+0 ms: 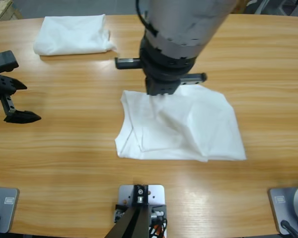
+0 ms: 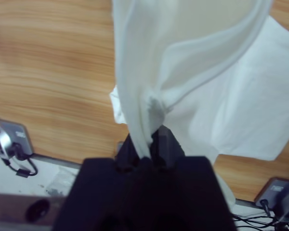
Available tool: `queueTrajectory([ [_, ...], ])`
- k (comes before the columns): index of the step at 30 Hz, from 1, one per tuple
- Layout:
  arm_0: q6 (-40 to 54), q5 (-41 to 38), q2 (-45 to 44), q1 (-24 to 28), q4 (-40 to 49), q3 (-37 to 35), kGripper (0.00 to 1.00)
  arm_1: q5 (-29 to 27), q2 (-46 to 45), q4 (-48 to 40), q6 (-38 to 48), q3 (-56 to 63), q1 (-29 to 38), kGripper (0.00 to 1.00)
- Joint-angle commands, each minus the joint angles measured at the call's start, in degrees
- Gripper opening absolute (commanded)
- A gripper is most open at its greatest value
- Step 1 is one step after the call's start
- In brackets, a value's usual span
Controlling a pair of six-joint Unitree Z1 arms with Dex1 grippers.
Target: Fold clothes
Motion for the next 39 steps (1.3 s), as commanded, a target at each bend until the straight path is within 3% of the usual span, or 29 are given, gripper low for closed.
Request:
queueTrajectory([
  [1,-1.03,1.42,-2.09,-0.32,-0.61,3.14,0.996,3.1,5.62,-0.21,1.12,-2.16,1.42,0.0],
  [16,-1.54,1.7,-1.6,-0.33,-2.19,5.01,0.996,5.42,13.83,-2.16,0.53,-4.78,1.8,0.03],
  [18,-1.63,1.7,-1.76,-0.33,-2.19,5.01,0.996,5.52,14.33,-2.06,0.3,-5.94,1.8,0.855],
  [19,-1.77,1.7,-2.06,-0.33,-2.19,5.01,0.996,5.56,14.52,-2.06,-0.09,-6.85,1.8,0.956],
  [20,-1.81,1.7,-2.23,-0.33,-2.19,5.01,0.996,5.47,14.68,-1.83,-0.95,-8.27,1.8,0.979],
  [26,-1.89,1.7,-2.67,-0.33,-2.19,5.53,0.996,4.2,14.99,2.25,-0.69,-12.3,1.8,1.0],
  [29,-2.23,1.61,-2.39,-0.33,-2.54,5.53,0.996,0.74,10.65,3.25,-0.86,-12.41,1.8,1.0],
  [30,-2.88,1.58,-2.39,-0.33,-2.79,5.52,0.993,-0.73,7.87,3.39,-1.34,-12.18,1.8,0.957],
  [31,-3.4,1.45,-2.46,-0.51,-3.1,5.53,0.989,-1.84,4.92,3.55,-1.67,-10.79,1.79,0.85],
  [39,-13.6,1.17,2.71,-11.44,-5.7,1.9,0.9,-5.89,-9.62,-1.42,-5.77,16.4,-3.59,0.821],
])
